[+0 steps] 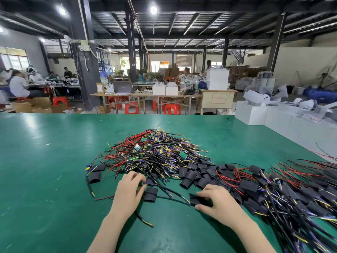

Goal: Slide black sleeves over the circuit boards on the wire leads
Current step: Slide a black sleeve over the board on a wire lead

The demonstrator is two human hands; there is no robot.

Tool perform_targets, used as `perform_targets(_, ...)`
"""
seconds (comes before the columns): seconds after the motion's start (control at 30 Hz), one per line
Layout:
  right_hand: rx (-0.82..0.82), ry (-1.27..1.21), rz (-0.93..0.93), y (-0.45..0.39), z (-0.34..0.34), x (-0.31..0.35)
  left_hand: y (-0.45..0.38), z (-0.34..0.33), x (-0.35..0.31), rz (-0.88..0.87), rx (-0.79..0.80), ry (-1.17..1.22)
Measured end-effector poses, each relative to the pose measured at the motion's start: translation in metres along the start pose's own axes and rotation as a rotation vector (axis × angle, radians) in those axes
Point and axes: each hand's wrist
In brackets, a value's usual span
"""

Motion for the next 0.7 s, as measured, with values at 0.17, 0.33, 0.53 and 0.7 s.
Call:
perform_targets(0.17,-0.010,0.011,-0.059,0.000,0.000,-0.004,-0.005,0.003,-0.011,0.071,-0.197,0.174)
perform_targets(0.33,-0.149,0.033,-0.196,0.001,-0.001,-0.003,-0.007,0.010,-0.020,0.092,-0.335,0.229)
perform_targets(0.53,-0.188,0.056,-0.265,0.003,0.000,-0.005,-0.004,0.009,-0.028,-0.007,-0.284,0.252)
perform_targets(0.7,-0.279,-0.036,-0.235,-0.002,-0.003,0.003,-0.002,0.004,-0.027,-0.041,-0.273,0.206)
Point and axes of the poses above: each hand's wrist, its own y-axis away from the middle knuckle, its own z-axis out of the back of the hand, x = y × z, and after that the axes turned 4 degrees about -x, right-handed
